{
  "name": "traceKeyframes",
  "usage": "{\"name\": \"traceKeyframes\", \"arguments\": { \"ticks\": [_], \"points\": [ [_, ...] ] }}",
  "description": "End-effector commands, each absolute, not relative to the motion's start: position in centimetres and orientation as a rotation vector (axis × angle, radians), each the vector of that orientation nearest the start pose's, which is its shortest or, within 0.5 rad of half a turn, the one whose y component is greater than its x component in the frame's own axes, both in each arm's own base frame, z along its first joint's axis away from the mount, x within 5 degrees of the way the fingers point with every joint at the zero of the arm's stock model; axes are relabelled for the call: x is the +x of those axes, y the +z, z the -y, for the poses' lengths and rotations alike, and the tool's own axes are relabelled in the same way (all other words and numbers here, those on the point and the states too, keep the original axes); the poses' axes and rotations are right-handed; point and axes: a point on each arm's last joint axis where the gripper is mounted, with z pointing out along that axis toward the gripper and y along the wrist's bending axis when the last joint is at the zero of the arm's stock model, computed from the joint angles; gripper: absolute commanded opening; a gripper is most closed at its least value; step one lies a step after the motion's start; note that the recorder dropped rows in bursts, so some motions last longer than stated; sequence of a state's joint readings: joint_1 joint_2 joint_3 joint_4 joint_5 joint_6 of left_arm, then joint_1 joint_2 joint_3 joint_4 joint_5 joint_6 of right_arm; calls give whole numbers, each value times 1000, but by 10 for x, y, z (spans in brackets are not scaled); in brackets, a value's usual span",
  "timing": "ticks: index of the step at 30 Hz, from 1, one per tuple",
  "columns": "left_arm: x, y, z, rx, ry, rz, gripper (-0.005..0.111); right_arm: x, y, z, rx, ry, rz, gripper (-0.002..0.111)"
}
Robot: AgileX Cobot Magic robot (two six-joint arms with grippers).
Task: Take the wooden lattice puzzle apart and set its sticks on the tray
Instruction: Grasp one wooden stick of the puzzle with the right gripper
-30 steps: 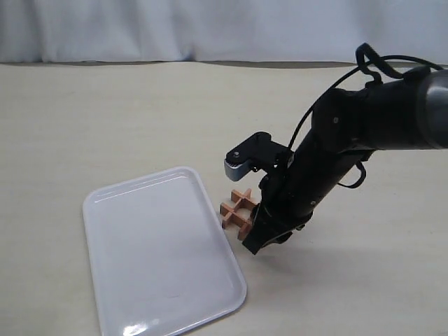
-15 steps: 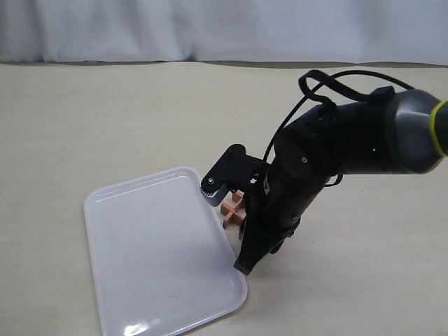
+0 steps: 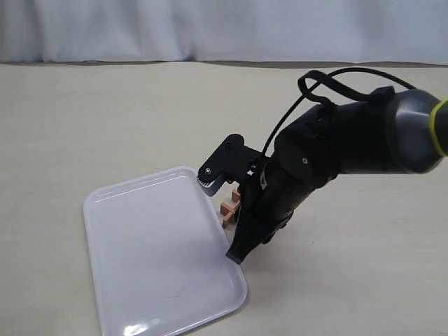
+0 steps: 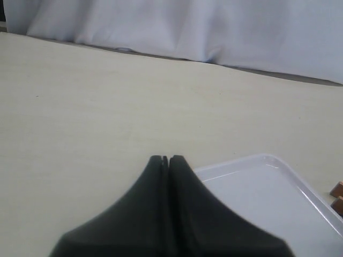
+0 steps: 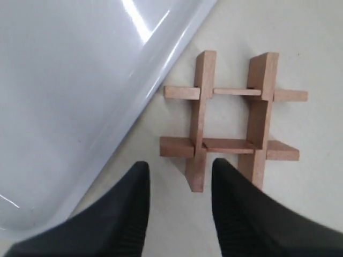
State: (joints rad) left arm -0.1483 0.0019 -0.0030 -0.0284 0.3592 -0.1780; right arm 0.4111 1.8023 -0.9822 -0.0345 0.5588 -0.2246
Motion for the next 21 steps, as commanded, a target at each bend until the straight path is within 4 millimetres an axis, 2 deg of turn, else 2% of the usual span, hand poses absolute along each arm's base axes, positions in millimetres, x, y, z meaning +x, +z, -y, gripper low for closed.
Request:
{"name": "traceKeyframes", "arguments": {
  "ticks": [1, 8, 16, 21],
  "points": [
    [53, 182, 9, -50, -261, -1837, 0, 302, 148, -126, -960, -30, -2692, 37],
    [53, 182, 9, -50, -261, -1837, 0, 303, 131, -126, -948, -31, -2753, 37],
    [53, 182, 9, -50, -261, -1837, 0, 308, 130, -129, -924, -19, -2707, 37],
    [53, 182, 9, -50, -261, -1837, 0, 311, 118, -127, -959, -69, -2714, 37]
  ]
}}
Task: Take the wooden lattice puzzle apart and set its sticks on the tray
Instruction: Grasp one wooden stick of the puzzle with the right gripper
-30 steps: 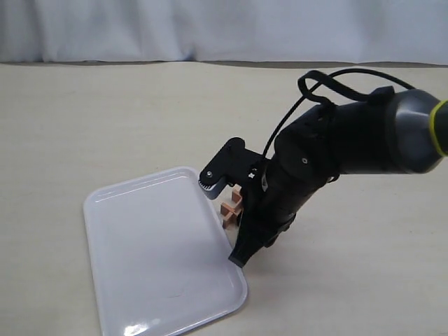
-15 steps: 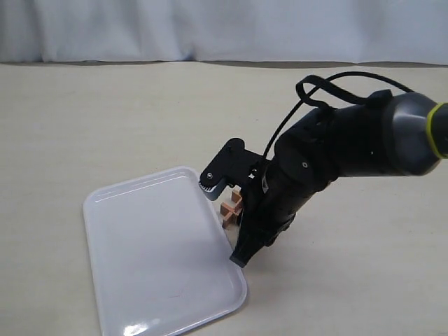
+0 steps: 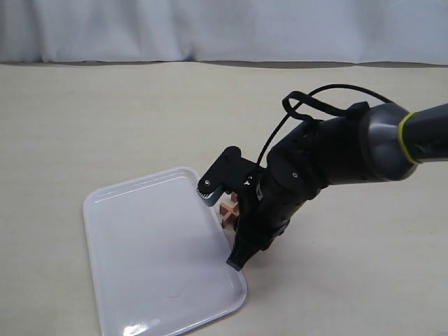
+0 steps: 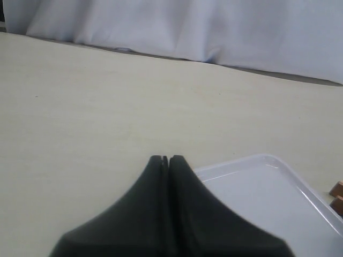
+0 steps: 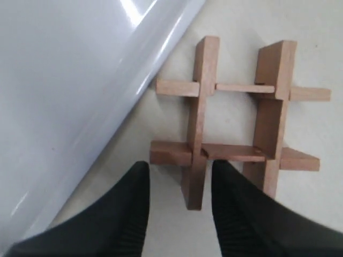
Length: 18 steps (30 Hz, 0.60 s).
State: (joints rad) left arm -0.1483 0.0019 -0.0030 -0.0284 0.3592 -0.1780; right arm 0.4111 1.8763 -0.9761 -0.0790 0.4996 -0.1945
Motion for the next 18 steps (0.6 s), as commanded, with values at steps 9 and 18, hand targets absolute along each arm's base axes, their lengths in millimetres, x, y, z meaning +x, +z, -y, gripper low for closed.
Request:
{"name": "traceKeyframes", "arguments": {
  "ticks": [9, 18],
  "points": [
    [53, 182, 9, -50, -261, -1837, 0, 313, 117, -125, -962, -107, -2702, 24],
    [53, 182, 9, -50, -261, -1837, 0, 312, 117, -123, -1013, -148, -2695, 5]
  ]
}}
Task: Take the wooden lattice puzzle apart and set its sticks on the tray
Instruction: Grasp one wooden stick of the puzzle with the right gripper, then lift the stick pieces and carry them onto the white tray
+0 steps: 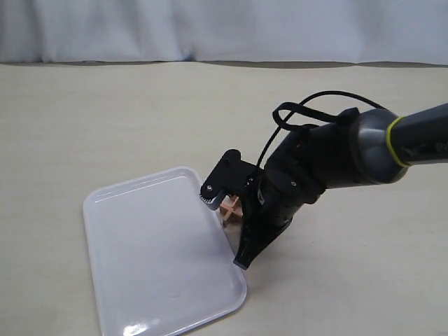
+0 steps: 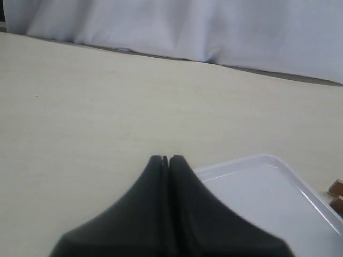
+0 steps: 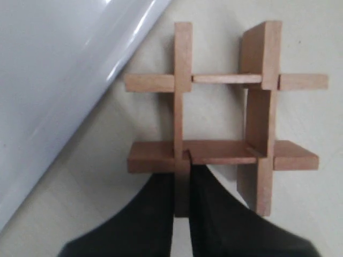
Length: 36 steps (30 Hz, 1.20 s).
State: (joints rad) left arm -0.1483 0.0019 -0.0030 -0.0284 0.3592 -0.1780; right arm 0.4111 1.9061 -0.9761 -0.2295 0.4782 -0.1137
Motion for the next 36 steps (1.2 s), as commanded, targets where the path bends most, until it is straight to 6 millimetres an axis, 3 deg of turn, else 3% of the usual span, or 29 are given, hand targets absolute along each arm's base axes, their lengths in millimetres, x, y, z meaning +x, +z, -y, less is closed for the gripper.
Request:
{"name": "traceKeyframes", "arguments": {
  "ticks": [1, 10, 19, 23, 27, 31, 36],
  "points": [
    [53, 182, 9, -50, -261, -1837, 0, 312, 117, -123, -1012, -148, -2695, 5],
    [53, 182, 9, -50, -261, -1837, 0, 309, 140, -120, -997, -162, -2671, 5],
    [53, 182, 9, -50, -261, -1837, 0, 301, 183, -117, -949, -157, -2586, 5],
    [53, 182, 9, -50, -261, -1837, 0, 298, 198, -122, -843, -51, -2554, 5],
    [53, 182, 9, -50, -261, -1837, 0, 294, 201, -144, -806, 68, -2495, 5],
    [53, 182, 9, -50, -261, -1837, 0, 288, 194, -186, -904, 143, -2379, 5],
    [53, 182, 9, -50, -261, -1837, 0, 299, 176, -237, -978, 193, -2369, 5]
  ]
}}
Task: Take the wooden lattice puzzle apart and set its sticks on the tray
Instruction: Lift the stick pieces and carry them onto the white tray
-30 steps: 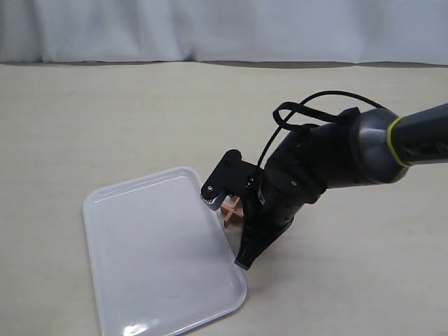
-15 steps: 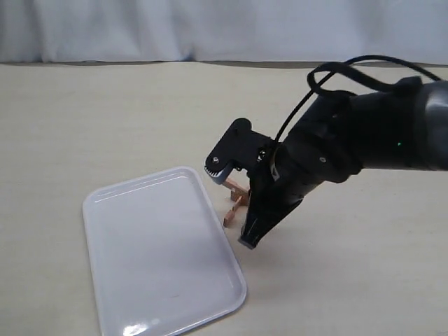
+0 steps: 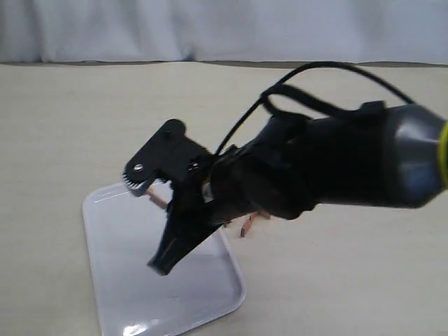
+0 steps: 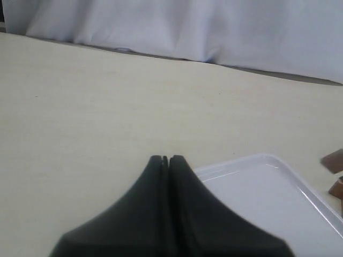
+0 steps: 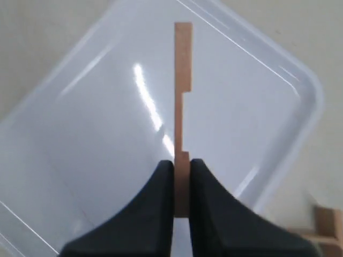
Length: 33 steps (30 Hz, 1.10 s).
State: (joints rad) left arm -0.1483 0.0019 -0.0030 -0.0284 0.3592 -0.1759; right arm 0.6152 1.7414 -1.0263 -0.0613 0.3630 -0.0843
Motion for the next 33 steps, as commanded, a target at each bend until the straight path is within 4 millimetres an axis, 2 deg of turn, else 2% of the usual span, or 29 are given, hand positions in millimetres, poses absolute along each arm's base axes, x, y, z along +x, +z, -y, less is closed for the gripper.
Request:
{"name": "traceKeyframes", "arguments": {
  "ticks": [1, 5, 9, 12, 16, 18, 20, 24, 27, 30, 33],
  "points": [
    [53, 182, 9, -50, -261, -1837, 0, 305, 171, -242, -983, 189, -2378, 5],
    [53, 182, 9, -50, -261, -1837, 0, 325, 154, -256, -917, 201, -2437, 5],
    [53, 182, 9, -50, -261, -1837, 0, 332, 136, -263, -923, 191, -2476, 6],
    [53, 182, 9, -50, -261, -1837, 0, 334, 128, -265, -910, 194, -2496, 18],
    [53, 182, 9, -50, -261, -1837, 0, 333, 128, -264, -902, 190, -2520, 48],
    [53, 182, 9, -50, -261, -1837, 0, 331, 133, -263, -910, 184, -2528, 60],
    [53, 182, 9, -50, -261, -1837, 0, 328, 143, -260, -921, 175, -2539, 67],
    [53, 182, 9, -50, -261, -1837, 0, 317, 168, -252, -1017, 127, -2567, 68],
    [53, 182, 9, -50, -261, -1837, 0, 306, 188, -241, -1152, 70, -2581, 68],
    [53, 182, 9, -50, -261, -1837, 0, 304, 205, -221, -1194, -19, -2627, 68],
    [53, 182, 9, -50, -261, -1837, 0, 310, 219, -189, -1113, -72, -2695, 68]
  ]
}}
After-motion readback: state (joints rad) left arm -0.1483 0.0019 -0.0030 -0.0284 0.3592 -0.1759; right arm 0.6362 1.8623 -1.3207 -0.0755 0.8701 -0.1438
